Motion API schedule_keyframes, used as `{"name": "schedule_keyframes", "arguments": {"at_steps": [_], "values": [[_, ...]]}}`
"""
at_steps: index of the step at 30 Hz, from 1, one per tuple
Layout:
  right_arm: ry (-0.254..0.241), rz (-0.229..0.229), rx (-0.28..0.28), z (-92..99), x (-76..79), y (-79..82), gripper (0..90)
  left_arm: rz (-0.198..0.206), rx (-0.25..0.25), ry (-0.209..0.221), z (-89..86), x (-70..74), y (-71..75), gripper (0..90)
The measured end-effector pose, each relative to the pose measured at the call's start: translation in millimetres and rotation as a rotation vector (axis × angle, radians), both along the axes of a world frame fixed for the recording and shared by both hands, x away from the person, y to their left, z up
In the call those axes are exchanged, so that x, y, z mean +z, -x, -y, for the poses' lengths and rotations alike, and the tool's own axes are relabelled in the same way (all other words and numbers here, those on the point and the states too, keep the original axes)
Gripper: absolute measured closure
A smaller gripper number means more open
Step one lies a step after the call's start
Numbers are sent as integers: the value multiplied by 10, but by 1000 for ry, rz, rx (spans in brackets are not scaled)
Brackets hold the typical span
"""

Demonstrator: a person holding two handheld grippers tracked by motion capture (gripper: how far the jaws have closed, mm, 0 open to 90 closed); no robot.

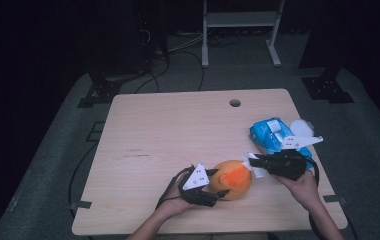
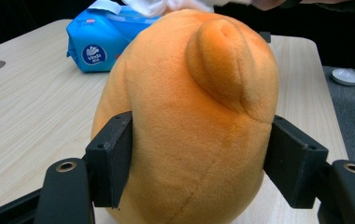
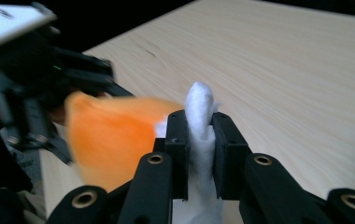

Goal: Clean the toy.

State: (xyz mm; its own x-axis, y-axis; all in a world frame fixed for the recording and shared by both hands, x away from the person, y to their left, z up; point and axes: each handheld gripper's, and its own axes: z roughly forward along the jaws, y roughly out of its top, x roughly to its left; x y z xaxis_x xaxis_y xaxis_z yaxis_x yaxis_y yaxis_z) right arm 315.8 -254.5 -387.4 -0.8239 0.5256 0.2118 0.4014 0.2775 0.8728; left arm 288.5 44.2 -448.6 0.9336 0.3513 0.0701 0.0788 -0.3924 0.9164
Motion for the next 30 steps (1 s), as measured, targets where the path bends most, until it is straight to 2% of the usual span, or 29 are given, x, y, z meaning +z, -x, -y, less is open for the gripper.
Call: {"name": "schedule_keyframes", "arguments": {"at_steps": [2, 4, 6, 8, 10, 12, 16, 18, 21, 23, 25, 28, 30], "values": [[-13, 15, 47, -122, 42, 38, 777, -2, 6, -1, 22, 5, 1, 309], [2, 26, 92, -296, 69, 109, 777, -10, 13, -2, 23, 8, 1, 307], [-3, 38, 154, -453, 100, 191, 777, -25, 22, 6, 7, 6, -8, 306], [-31, 38, 195, -530, 124, 232, 777, -61, 44, 30, -7, 8, -33, 307], [-33, 45, 218, -591, 136, 261, 777, -74, 50, 39, -20, 9, -56, 307], [2, 66, 206, -617, 129, 266, 777, -83, 53, 44, -28, 8, -62, 307], [58, 90, 126, -513, 64, 187, 777, -86, 58, 44, -31, 9, -69, 309], [63, 91, 92, -429, 32, 153, 777, -92, 61, 45, -34, 12, -74, 311], [110, 108, 35, -334, 12, 136, 777, -95, 65, 48, -42, 15, -76, 313], [113, 105, 15, -290, 1, 125, 777, -96, 67, 48, -35, 15, -72, 315], [98, 100, 19, -312, 10, 142, 777, -85, 66, 39, -32, 18, -67, 320], [59, 106, 84, -431, 62, 201, 776, -82, 75, 33, -50, 45, -67, 343], [76, 118, 93, -474, 77, 215, 775, -62, 77, 17, -78, 105, -73, 363]]}}
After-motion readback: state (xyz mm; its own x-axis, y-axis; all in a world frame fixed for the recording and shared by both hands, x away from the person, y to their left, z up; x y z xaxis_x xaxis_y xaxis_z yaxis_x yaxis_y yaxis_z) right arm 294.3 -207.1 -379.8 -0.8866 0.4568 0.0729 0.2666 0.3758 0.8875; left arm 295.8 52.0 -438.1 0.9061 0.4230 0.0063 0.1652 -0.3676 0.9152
